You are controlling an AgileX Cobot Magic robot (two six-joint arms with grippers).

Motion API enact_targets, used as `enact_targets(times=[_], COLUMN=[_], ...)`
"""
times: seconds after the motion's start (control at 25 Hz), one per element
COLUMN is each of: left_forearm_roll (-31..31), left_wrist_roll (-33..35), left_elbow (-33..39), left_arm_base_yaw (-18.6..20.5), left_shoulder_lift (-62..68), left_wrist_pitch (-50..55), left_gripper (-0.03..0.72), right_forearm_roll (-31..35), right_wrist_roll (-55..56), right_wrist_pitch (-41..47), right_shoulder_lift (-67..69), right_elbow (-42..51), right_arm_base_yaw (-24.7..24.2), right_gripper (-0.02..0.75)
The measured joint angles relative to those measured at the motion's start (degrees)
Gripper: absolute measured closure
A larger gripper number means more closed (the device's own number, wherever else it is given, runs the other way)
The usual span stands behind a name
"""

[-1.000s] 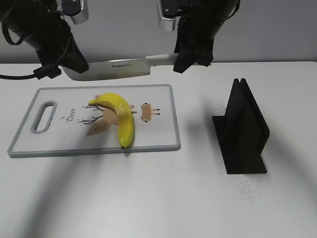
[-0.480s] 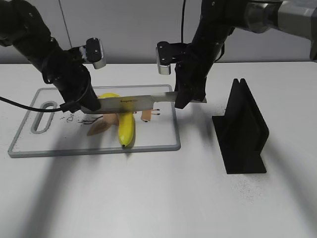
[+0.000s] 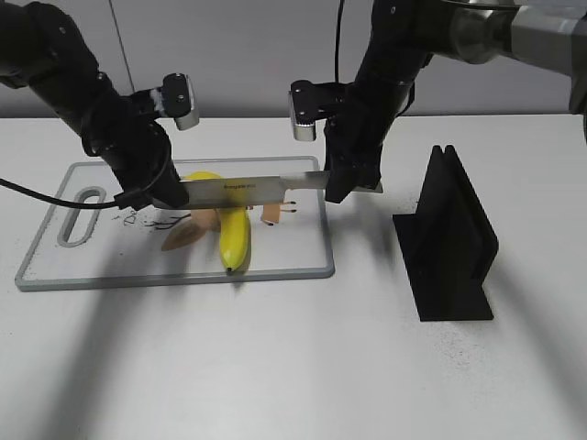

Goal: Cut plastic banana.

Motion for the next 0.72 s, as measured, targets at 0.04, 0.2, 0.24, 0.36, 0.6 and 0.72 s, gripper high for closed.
enact_targets(times=[0.04, 0.2, 0.24, 0.36, 0.6, 0.72], left_forearm_roll=[0.0, 0.8, 1.2, 2.6, 3.8, 3.9], left_wrist_roll=[0.0, -0.2, -0.3, -0.5, -0.8, -0.8], left_elbow=[0.1, 0.8, 1.1, 1.4, 1.5, 1.5], left_arm_base_yaw=[0.0, -0.1, -0.2, -0.3, -0.2, -0.2], left_shoulder_lift=[-0.3, -1.5, -1.9, -4.0, -10.1, -12.8], left_wrist_pitch=[0.0, -0.4, -0.3, -0.3, -0.7, -0.4], left_gripper=[0.697, 0.697, 0.697, 0.697, 0.697, 0.697], right_forearm_roll=[0.0, -0.1, -0.1, -0.2, -0.7, -0.7], right_wrist_roll=[0.0, 0.0, 0.0, 0.2, 1.2, 1.4], right_wrist_pitch=[-0.1, -0.2, -0.2, 0.0, 0.3, 0.4], right_shoulder_lift=[-0.3, -1.2, -1.5, -2.4, -6.1, -8.1], right_elbow=[0.1, 0.4, 0.4, -0.7, -3.0, -3.1], right_arm_base_yaw=[0.1, 0.2, 0.4, 0.5, 0.5, 0.5], right_gripper=[0.545, 0.545, 0.545, 0.545, 0.545, 0.545])
